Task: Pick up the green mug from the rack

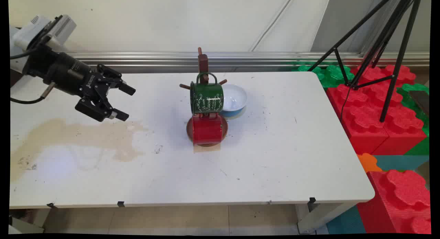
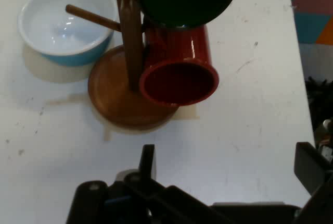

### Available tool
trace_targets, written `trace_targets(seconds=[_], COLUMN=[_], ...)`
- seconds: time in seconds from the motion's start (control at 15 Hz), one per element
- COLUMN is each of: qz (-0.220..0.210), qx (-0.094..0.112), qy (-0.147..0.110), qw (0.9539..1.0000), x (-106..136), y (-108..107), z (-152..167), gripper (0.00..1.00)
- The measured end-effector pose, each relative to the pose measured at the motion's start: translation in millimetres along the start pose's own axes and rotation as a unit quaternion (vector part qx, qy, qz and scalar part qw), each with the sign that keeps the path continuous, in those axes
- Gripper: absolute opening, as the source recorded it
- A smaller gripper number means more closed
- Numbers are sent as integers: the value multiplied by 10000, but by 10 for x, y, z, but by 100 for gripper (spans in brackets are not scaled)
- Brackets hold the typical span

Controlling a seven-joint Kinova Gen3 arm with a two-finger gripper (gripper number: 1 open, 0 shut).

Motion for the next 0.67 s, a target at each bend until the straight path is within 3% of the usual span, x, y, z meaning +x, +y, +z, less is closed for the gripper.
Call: trace_targets(seconds=[0.67], qz=[-143], qx=[-275], qy=[452], qw=[9985], x=[236], y=[157], z=[17], gripper=[100])
